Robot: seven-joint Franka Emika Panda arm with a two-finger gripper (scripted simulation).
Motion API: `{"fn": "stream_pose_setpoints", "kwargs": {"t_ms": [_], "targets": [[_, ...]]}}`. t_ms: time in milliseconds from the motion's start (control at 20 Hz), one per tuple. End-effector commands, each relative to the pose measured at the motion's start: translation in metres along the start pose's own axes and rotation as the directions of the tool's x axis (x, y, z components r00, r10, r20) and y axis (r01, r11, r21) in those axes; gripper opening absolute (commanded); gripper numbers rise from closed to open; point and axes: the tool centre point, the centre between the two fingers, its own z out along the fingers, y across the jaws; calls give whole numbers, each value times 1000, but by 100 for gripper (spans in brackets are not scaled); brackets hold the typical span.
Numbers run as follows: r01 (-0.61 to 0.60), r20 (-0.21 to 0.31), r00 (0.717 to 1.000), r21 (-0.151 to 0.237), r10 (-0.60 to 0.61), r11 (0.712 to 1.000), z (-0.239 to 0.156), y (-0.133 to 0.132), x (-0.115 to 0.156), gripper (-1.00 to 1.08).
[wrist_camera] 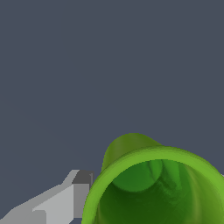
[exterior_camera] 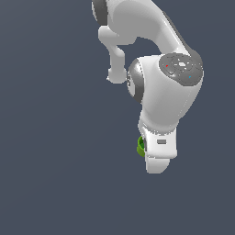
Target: Pick up the object and move it to a goal position.
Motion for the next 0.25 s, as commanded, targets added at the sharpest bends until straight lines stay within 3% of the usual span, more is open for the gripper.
{"fn": "stream_pose_setpoints", "kwargs": {"t_ms": [0,200], "targets": [[0,0,1000,-1,0,1000,-3,2,2,-100],[0,0,1000,-1,0,1000,-4,3,2,-100]]}}
